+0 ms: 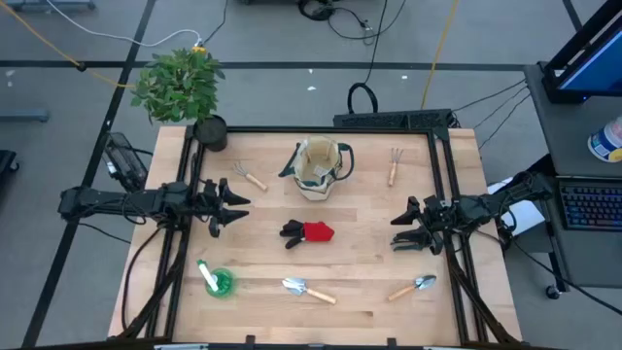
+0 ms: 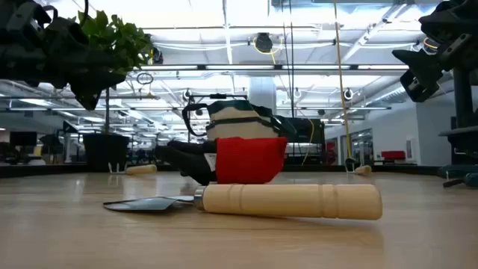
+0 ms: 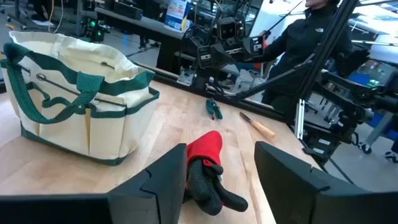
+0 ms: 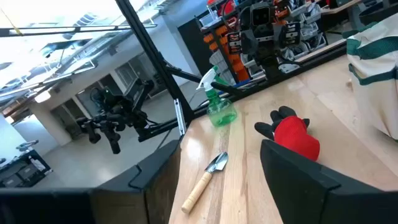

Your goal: Pick & Place Garden tools in Gardening bag

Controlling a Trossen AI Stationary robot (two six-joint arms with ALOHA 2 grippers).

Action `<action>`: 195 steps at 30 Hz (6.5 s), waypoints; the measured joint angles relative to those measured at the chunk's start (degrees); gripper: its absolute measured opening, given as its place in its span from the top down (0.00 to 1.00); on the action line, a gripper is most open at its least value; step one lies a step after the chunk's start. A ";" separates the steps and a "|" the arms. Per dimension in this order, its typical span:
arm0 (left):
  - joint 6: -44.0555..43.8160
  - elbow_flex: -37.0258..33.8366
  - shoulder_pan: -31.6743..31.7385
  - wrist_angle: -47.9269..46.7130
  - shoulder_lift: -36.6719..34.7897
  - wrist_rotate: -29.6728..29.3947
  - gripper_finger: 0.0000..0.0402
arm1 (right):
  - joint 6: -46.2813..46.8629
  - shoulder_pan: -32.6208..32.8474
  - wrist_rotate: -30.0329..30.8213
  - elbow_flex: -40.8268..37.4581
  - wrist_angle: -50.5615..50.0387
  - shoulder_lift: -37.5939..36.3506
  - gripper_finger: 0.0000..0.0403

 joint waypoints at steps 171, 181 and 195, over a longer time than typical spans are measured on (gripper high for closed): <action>-123.01 83.09 -51.86 -88.50 58.93 -13.64 0.51 | -6.45 0.00 0.02 0.00 0.41 0.00 0.47; -123.27 83.11 -51.86 -89.29 59.30 -13.75 0.51 | -6.45 -0.01 0.02 0.00 0.39 0.00 0.47; -128.99 83.11 -52.38 -92.52 65.02 -5.90 0.51 | -6.43 -0.01 0.02 0.00 0.39 0.00 0.47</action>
